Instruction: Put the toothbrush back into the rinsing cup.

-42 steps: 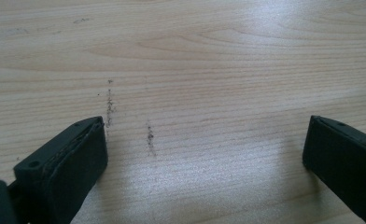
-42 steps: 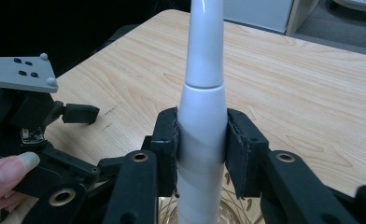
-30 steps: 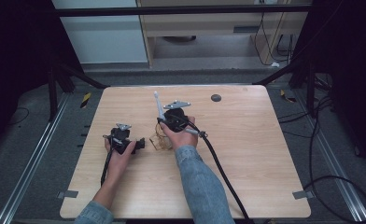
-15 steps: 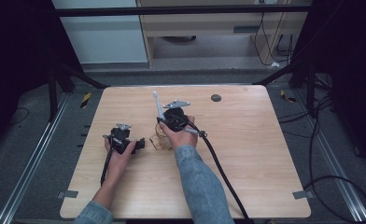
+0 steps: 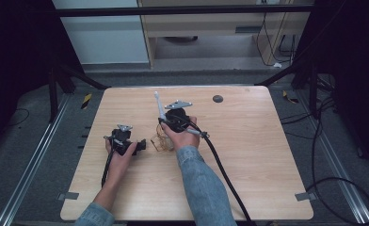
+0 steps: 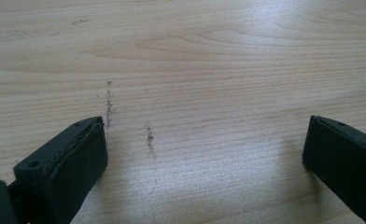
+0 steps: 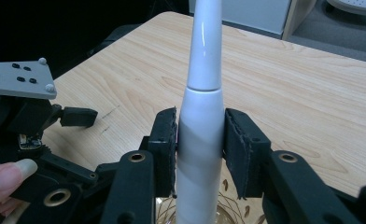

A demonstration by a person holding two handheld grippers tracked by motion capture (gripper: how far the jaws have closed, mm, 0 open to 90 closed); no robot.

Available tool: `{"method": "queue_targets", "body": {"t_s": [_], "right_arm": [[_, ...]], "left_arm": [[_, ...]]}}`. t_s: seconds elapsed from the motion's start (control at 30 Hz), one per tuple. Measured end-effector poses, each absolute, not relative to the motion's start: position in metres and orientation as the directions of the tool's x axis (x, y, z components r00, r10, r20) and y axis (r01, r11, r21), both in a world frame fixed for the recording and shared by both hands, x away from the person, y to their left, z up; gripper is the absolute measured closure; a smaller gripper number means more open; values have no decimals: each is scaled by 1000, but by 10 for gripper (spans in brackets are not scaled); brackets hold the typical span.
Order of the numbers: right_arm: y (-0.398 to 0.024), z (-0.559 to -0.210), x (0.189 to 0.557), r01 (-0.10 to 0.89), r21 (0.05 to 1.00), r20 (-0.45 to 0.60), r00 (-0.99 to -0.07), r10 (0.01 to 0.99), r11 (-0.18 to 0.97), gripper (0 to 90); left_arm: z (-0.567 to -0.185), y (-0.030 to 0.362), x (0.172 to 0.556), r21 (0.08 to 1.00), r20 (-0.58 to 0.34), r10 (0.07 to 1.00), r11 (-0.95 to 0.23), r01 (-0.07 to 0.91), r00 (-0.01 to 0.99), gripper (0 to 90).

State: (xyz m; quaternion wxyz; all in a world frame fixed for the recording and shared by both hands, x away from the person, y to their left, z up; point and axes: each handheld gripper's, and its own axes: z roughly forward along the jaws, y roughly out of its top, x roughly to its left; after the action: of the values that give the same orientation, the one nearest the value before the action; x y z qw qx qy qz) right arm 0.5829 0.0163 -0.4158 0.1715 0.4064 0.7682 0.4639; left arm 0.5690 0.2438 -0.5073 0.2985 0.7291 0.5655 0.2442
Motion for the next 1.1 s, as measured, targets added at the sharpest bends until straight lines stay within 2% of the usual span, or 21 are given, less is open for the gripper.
{"method": "queue_targets", "body": {"t_s": [1.1], "right_arm": [[9, -411, 573, 465, 843, 94, -622, 777, 270, 528]], "left_arm": [[-507, 244, 569, 712, 18, 970, -182, 679, 242, 0]]}}
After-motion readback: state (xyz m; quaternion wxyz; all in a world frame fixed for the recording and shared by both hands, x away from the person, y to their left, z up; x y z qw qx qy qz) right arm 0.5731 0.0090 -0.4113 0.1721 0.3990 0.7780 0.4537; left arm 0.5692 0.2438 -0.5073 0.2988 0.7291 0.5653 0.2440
